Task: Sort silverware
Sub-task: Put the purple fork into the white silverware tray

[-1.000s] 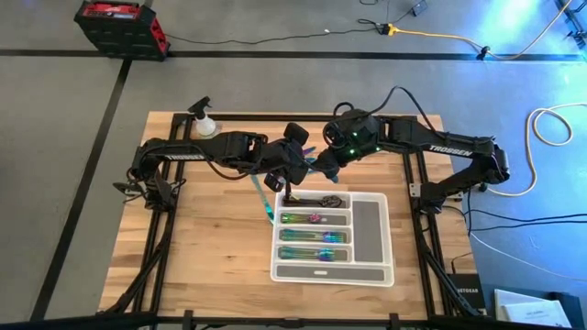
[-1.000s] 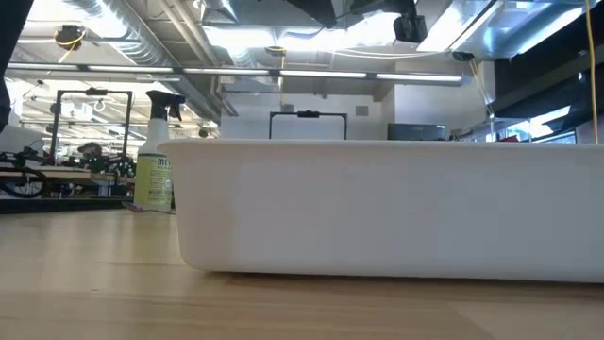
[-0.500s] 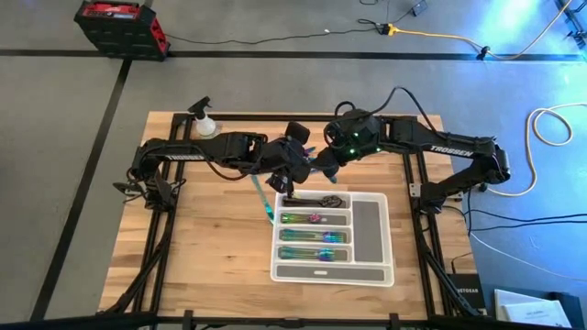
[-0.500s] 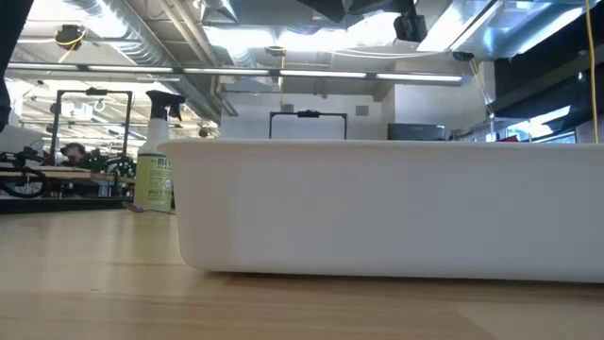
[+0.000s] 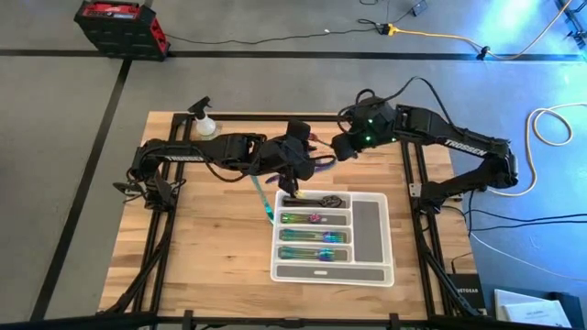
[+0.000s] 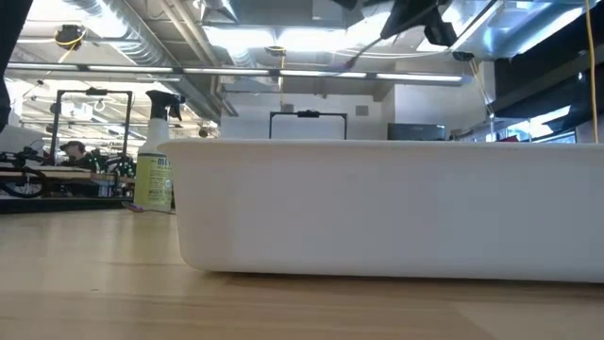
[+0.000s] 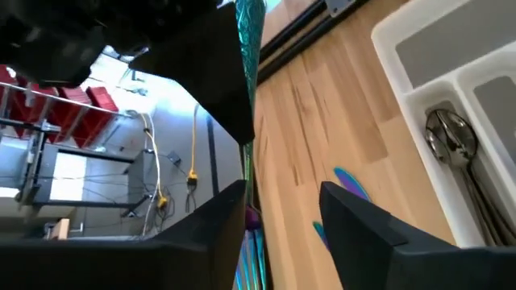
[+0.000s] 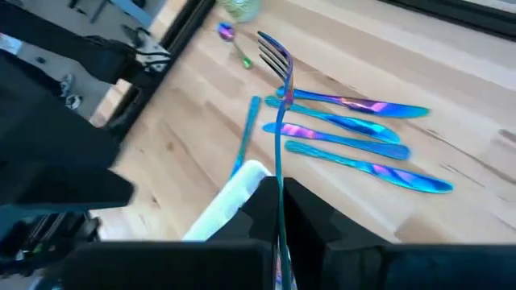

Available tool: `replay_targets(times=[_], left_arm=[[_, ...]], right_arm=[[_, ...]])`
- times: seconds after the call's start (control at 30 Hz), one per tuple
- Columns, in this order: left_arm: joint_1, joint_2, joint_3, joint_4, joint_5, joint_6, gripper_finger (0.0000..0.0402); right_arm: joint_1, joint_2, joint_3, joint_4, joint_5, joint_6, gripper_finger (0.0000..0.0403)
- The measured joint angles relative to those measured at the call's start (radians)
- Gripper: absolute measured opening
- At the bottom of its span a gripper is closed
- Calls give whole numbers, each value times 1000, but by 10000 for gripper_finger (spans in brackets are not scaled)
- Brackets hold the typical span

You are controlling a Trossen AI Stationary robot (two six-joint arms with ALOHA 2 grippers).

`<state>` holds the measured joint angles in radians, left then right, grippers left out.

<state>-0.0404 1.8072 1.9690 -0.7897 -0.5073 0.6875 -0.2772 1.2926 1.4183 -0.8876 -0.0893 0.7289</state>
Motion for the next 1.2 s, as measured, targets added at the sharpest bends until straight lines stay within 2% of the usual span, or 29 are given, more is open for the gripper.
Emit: replay_targets(times=[0.1,0.17,0.37,0.47,0.57,0.67,0.77,1.03,1.2], left_arm=[[-5,0,0,8,-17,-35,150],[-6,0,0,11,-28,-127,151],[-1,5,0,27,-4,-703,151],[3,22,1,72,28,-875,151],[3,48,1,186,76,-987,151],[3,72,1,313,124,-1026,151],[3,91,1,372,133,-1054,151],[26,116,1,378,115,-1146,151],[51,113,1,379,79,-1059,151]], right_arm=[[0,-20,0,-6,25,-3,0],[0,-36,0,-7,75,-3,0],[2,-93,0,25,233,22,0],[3,-119,0,127,267,-3,0],[3,-130,0,247,248,-28,0],[3,-131,0,310,215,-34,0],[3,-135,0,317,216,-44,0],[3,-164,0,317,251,-75,0],[46,-185,0,266,260,-54,0]])
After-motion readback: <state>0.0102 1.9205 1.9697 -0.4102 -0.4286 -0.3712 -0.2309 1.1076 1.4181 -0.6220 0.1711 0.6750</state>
